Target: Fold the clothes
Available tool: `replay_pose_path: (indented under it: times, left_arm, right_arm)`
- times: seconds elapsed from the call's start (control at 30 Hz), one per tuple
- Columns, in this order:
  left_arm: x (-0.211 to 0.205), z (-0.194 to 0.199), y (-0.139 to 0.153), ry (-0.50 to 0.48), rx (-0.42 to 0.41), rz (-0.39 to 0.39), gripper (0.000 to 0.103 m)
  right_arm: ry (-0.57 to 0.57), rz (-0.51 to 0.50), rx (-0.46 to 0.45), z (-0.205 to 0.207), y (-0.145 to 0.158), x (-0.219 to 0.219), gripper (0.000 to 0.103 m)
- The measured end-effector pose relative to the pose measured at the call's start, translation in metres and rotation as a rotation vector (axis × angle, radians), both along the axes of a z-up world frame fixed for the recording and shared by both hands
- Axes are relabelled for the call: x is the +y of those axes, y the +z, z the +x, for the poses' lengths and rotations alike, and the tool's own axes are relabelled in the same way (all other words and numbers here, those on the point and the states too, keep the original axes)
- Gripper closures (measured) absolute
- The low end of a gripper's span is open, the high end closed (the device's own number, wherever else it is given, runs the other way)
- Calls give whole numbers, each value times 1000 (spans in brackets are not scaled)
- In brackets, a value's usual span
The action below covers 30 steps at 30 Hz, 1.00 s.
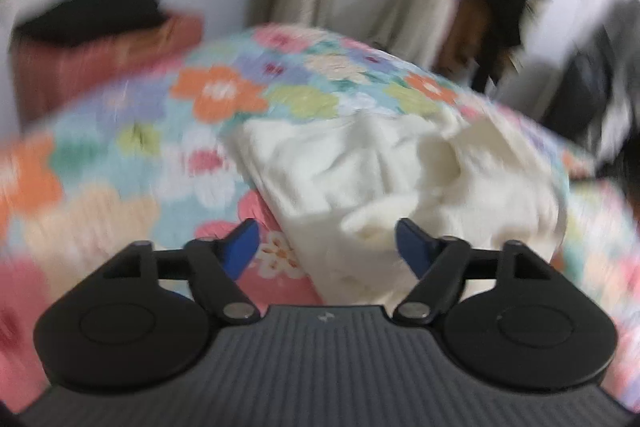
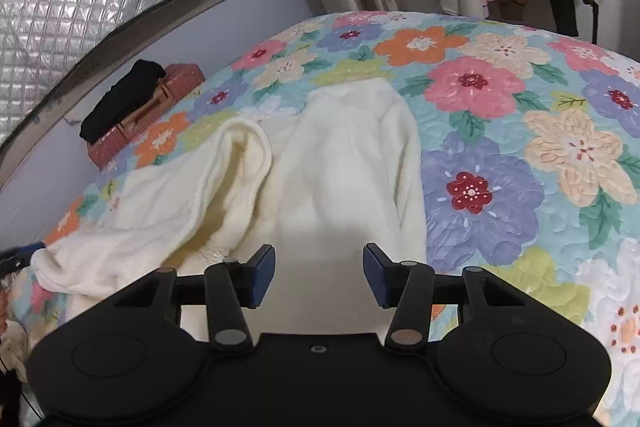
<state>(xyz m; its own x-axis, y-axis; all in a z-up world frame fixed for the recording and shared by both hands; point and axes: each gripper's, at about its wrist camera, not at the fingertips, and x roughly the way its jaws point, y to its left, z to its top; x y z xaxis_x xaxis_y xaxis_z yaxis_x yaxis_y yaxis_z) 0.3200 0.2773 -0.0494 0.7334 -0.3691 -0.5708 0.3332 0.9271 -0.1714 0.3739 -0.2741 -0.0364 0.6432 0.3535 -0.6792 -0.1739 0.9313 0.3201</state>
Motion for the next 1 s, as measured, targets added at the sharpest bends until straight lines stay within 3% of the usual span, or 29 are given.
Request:
replay_pose_path:
  times: [0.2, 0.27, 0.33, 0.4, 0.47, 0.6, 0.7, 0.73, 0.83, 0.87, 0.93, 1.0]
  left_arm:
    - [-27, -23, -3, -190, -47, 140, 19]
    - [-38, -34, -6, -266, -108, 234, 13]
    - [-45, -42, -12, -316, -154, 274, 7]
    - [-47, -39, -19, -361, -136, 235, 7]
    - [-43, -30, -25, -375, -119, 143, 6]
    - [-33, -7, -29, -297, -52, -114, 2]
    - [-26, -3, -33, -314, -63, -290, 0]
    - [-27, 0, -35, -308, -62, -280, 0]
    - [-51, 12, -55, -201, 12, -29, 0]
    - [-55, 13, -63, -194, 34, -19, 0]
    - [-51, 7, -67, -234, 33, -139, 0]
    - [-54, 2, -64, -253, -3, -174, 1]
  right_arm:
    - [56, -38, -11, 26, -11, 13, 48]
    - [50, -5, -53, 26, -12, 13, 47]
    - [53, 26, -76, 25, -16, 11, 45]
    - [42, 47, -72, 29, -23, 6, 45]
    - [41, 75, -48, 35, -30, 0, 45]
    - [43, 95, -41, 42, -37, -5, 45]
    - [50, 100, -43, 45, -40, -6, 45]
    - [54, 86, -43, 46, -40, -6, 45]
    - [19, 67, -70, 44, -35, -12, 45]
    - [3, 72, -81, 43, -33, -15, 44]
    - [-14, 102, -82, 41, -34, -22, 39]
    - [7, 77, -62, 40, -39, -21, 39]
